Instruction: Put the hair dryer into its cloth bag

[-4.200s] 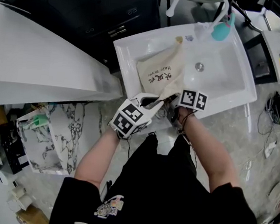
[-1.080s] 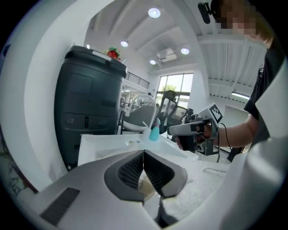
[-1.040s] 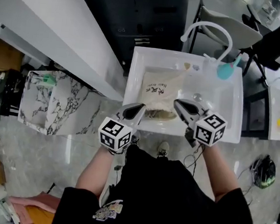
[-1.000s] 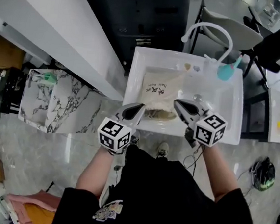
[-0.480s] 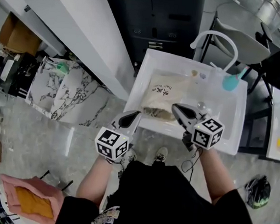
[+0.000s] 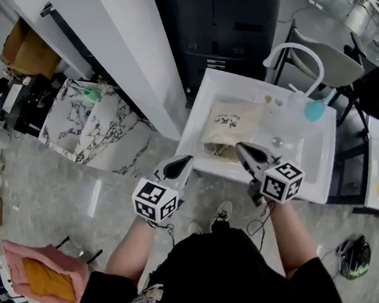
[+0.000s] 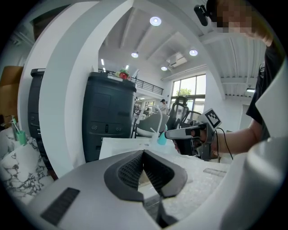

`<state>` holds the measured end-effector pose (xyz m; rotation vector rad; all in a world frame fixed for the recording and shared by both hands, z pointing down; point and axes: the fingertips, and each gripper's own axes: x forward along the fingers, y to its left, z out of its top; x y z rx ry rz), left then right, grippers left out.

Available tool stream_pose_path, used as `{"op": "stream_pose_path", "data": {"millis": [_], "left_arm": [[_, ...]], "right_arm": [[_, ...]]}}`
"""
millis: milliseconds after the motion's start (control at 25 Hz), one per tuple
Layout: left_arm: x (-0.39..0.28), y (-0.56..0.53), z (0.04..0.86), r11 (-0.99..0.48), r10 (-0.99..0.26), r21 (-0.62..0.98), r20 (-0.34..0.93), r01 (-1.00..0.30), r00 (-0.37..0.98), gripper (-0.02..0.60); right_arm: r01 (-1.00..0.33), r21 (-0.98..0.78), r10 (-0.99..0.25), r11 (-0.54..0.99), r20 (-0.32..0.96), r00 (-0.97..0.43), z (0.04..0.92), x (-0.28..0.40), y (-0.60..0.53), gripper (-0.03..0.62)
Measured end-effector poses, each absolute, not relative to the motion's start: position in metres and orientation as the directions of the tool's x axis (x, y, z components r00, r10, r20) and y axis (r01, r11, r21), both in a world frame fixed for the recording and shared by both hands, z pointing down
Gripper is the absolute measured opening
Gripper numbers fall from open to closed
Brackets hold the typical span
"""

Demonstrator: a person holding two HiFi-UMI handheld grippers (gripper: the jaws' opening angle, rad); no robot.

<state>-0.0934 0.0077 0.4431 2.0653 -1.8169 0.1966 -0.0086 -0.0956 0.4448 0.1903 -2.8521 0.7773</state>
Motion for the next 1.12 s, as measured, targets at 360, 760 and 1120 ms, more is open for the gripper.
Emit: {"op": "stream_pose_path", "data": {"millis": [360, 760, 1120], "left_arm": [[-0.083, 0.053, 0.431, -0.175, -0.919, 0.201, 0.317, -0.964, 0.233, 0.003], [-0.058, 0.1, 0.434, -0.26, -0.901, 0.229, 0.293, -0.938, 0.321, 0.003], [-0.012, 0.12, 0.424, -0.263, -0.904, 0.233, 0.279, -0.936, 0.324, 0.003]], "right_arm": [[-0.281, -0.441, -0.212, 0.852, 0.201, -0.956, 0.422, 0.016, -0.042, -0.002], [-0.404, -0.374, -0.339, 0.835, 0.227, -0.913, 0.414, 0.061, 0.018, -0.003], [-0.401, -0.291, -0.347, 0.869, 0.22, -0.912, 0.395, 0.102, 0.043, -0.003]]}}
